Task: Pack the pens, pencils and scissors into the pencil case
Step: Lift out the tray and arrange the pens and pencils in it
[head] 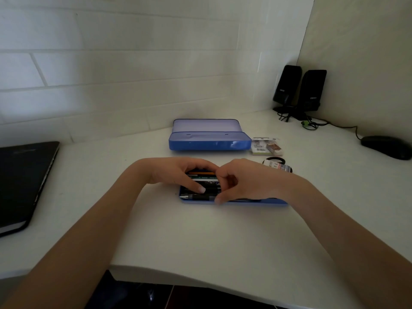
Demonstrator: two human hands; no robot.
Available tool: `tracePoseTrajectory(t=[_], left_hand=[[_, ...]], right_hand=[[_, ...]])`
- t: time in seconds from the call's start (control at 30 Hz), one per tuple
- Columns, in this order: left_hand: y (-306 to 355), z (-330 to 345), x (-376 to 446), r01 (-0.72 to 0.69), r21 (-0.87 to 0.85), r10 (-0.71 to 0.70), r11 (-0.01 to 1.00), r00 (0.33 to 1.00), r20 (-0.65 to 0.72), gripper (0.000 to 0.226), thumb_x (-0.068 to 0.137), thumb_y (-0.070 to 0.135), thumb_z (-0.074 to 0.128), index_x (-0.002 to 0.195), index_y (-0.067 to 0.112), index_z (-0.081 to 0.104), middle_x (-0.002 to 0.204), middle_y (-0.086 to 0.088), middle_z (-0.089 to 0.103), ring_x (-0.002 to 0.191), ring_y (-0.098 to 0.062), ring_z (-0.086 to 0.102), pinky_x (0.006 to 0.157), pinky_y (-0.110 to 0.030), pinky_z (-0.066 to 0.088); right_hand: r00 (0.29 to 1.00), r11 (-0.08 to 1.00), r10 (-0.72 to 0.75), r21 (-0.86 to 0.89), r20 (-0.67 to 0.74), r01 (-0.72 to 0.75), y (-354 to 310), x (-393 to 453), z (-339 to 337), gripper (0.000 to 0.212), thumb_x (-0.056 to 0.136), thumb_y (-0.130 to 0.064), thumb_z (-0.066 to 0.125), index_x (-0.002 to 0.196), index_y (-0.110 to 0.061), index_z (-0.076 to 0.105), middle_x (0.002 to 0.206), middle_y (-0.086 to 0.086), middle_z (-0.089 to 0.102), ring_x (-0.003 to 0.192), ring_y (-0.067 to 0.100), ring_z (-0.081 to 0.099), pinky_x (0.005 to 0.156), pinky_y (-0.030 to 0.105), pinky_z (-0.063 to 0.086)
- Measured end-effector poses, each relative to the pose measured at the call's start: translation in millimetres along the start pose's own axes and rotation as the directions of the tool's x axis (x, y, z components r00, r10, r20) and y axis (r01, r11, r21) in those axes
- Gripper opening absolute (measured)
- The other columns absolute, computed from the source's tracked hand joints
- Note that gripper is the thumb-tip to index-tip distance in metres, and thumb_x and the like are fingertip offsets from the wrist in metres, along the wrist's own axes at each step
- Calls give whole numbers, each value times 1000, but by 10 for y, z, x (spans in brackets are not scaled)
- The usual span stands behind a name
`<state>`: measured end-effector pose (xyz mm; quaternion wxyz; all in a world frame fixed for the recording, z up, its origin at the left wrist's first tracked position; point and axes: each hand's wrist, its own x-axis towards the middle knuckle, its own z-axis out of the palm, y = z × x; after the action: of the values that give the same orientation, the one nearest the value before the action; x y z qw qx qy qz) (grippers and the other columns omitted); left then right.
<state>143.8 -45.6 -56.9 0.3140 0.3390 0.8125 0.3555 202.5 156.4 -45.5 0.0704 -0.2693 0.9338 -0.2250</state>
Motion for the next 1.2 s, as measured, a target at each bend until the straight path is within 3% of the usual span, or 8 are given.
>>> tracePoseTrajectory(t=[0.23, 0.37, 0.43, 0.5, 0.7, 0.87, 1.07, 1.2], left_hand=[[34, 17, -21, 7, 1, -7, 1000, 1000, 1, 52, 80, 26, 71, 125, 43, 50, 127, 12, 58, 113, -2, 57, 92, -16, 46], [42, 42, -4, 16, 97, -14, 995, 1000, -26, 75, 64, 38, 78, 125, 54, 39, 128, 27, 48, 115, 8, 50, 91, -6, 41], [47, 56, 14, 11, 181, -6, 983, 1000, -28, 87, 63, 40, 82, 133, 55, 32, 124, 39, 40, 112, 20, 42, 84, 5, 35], [42, 65, 31, 9, 235, -1, 972, 999, -32, 93, 64, 37, 84, 138, 51, 28, 122, 43, 35, 110, 26, 36, 81, 9, 31], [60, 60, 13, -4, 259, 15, 966, 999, -40, 87, 69, 32, 82, 139, 47, 32, 125, 38, 38, 118, 13, 41, 90, 2, 33], [53, 68, 9, 19, 157, -11, 987, 999, -51, 69, 79, 37, 73, 136, 50, 36, 129, 28, 45, 114, 12, 46, 87, 0, 39], [30, 12, -2, 32, 104, -31, 994, 999, -14, 73, 81, 29, 73, 137, 52, 34, 135, 25, 44, 122, 3, 46, 96, -10, 40], [13, 28, 3, 28, 106, -26, 994, 999, -22, 74, 78, 32, 76, 136, 52, 34, 130, 32, 44, 119, 10, 45, 94, -9, 40]], right_hand=[[1000, 999, 11, 49, -27, -10, 73, -16, -50, 33, 73, -46, 71, 59, -23, 53, 50, -17, 51, 45, 0, 44, 45, 11, 35], [931, 994, 110, 53, -349, -98, 281, -7, -159, 26, 76, -49, 67, 66, -28, 55, 63, -20, 57, 57, -3, 50, 52, 11, 35], [852, 990, 114, -8, -511, -138, 417, -9, -175, 15, 79, -44, 66, 84, -32, 59, 85, -16, 61, 74, 1, 52, 66, 19, 41], [802, 968, 107, -124, -588, -220, 557, 3, -157, 29, 84, -40, 63, 111, -30, 58, 113, -5, 61, 100, 14, 53, 83, 31, 41], [810, 931, 175, -174, -559, -321, 706, 167, -151, 46, 94, -37, 49, 138, -29, 39, 145, -3, 44, 131, 21, 38, 102, 43, 30], [820, 932, 216, -140, -530, -335, 701, 323, -127, 44, 93, -40, 49, 136, -31, 43, 141, -2, 49, 128, 22, 42, 102, 43, 30], [822, 919, 228, -163, -522, -359, 712, 400, -101, 37, 92, -37, 51, 128, -32, 52, 132, 0, 57, 123, 23, 47, 99, 43, 31], [825, 928, 240, -130, -512, -350, 668, 417, -90, 27, 91, -33, 53, 117, -30, 62, 121, -1, 64, 113, 23, 54, 100, 44, 37]])
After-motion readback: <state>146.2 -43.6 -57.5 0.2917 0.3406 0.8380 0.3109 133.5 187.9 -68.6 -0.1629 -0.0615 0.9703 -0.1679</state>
